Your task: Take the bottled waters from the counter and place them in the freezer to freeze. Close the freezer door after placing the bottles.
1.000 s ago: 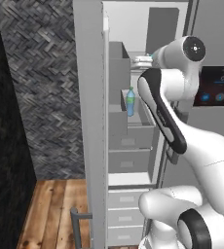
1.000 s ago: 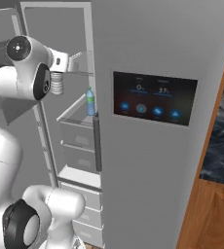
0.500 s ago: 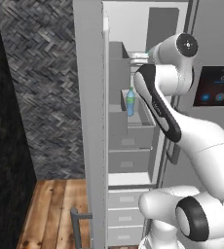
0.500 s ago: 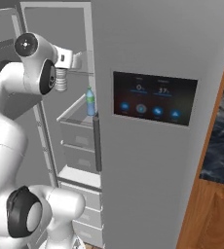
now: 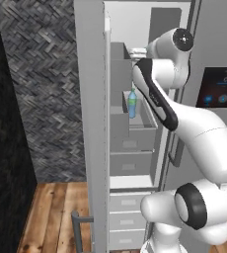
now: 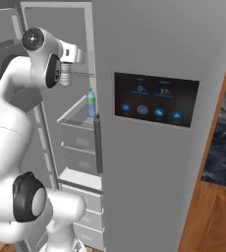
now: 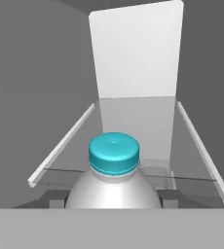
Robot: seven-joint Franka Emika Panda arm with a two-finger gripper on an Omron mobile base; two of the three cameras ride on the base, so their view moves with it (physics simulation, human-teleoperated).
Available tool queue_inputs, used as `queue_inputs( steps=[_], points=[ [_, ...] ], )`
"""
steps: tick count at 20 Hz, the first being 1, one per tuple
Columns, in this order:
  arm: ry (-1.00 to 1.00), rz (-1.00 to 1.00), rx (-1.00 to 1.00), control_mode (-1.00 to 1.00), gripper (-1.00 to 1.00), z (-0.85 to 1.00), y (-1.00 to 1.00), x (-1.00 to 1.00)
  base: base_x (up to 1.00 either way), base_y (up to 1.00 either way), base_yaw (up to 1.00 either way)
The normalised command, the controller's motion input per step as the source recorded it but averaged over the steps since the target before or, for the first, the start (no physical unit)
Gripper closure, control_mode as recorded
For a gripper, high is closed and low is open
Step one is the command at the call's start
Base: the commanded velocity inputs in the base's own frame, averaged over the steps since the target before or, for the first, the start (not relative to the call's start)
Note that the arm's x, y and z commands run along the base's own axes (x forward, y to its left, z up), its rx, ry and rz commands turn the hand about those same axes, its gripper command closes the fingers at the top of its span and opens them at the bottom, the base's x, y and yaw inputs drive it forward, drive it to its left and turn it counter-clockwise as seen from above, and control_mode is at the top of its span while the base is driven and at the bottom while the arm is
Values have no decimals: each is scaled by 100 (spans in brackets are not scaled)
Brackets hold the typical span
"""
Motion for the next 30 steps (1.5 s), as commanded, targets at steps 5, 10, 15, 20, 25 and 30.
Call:
queue_inputs(
  steps=[5, 10, 15, 20, 25, 30],
  points=[
    [0, 0, -5, -100, 100, 23, 0, 42, 0, 0, 0],
    [-2, 0, -9, -100, 100, 2, 0, 57, 0, 0, 0],
    [-4, 0, -3, -100, 100, 0, 0, 39, 0, 0, 0],
    [-9, 0, 0, -100, 100, -1, 0, 22, 0, 0, 0],
    [-2, 0, 0, -100, 100, -6, 0, 39, 0, 0, 0],
    [0, 0, 0, -100, 100, -11, 0, 56, 0, 0, 0]
  ],
)
